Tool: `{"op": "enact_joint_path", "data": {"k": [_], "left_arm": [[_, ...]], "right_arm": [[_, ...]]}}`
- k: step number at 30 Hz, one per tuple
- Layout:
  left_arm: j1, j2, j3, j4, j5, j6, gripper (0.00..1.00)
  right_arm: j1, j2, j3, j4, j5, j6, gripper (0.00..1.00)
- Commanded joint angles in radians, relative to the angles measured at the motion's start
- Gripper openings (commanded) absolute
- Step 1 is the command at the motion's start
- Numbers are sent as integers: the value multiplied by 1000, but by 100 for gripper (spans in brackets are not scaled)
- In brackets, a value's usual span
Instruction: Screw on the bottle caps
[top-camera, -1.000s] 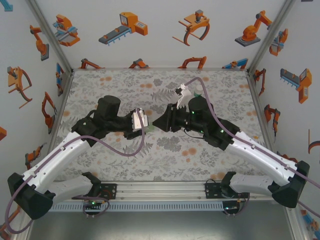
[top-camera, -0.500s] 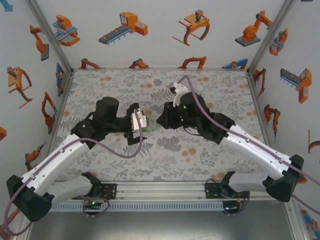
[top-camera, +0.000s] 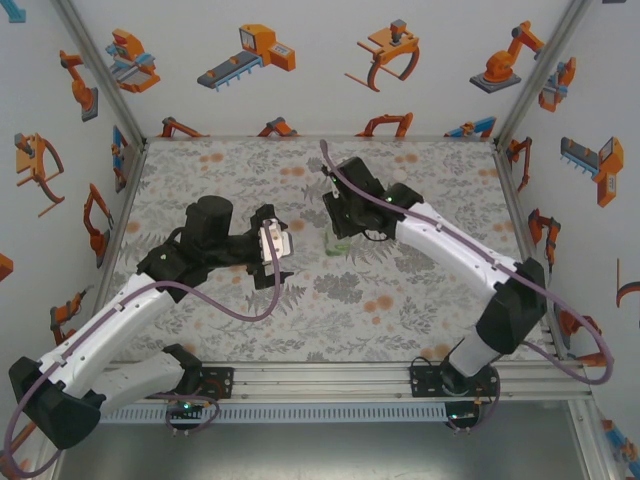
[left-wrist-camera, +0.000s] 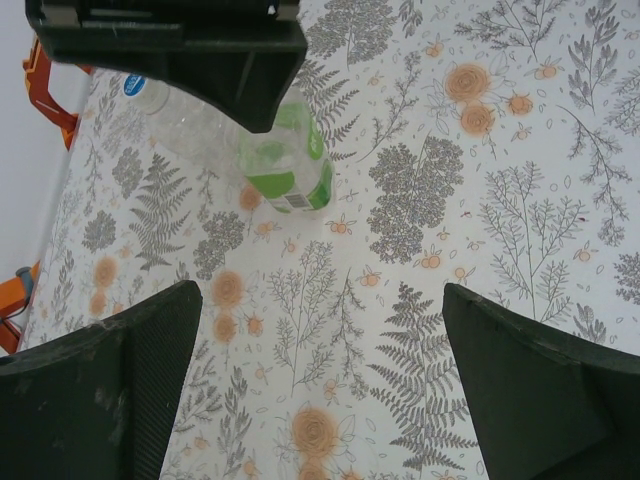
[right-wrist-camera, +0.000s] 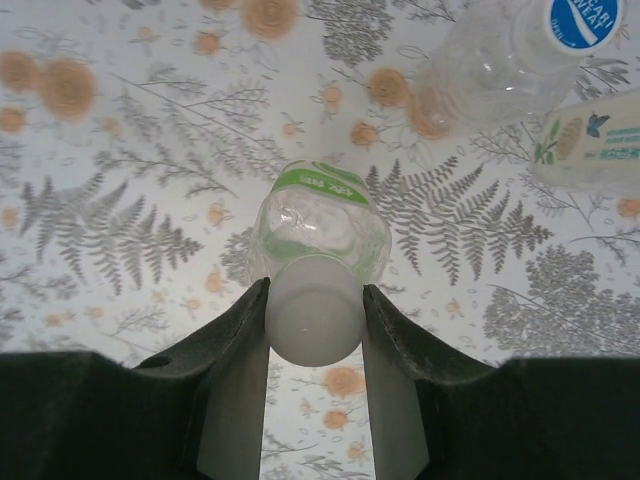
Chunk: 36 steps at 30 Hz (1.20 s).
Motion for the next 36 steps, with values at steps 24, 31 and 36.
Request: {"op": "enact_joint_path", "data": {"k": [24, 31, 36], "left_arm": [[-3, -9, 0, 5, 3, -12, 97], [-4, -6, 1, 5, 1, -12, 97], [-4, -4, -3, 19, -27, -26, 97]], "right_arm": [[-72, 114, 84, -38, 67, -52, 55], [-73, 74, 137, -76, 80, -62, 60], [-72, 12, 158, -104, 102, -75, 61]]}}
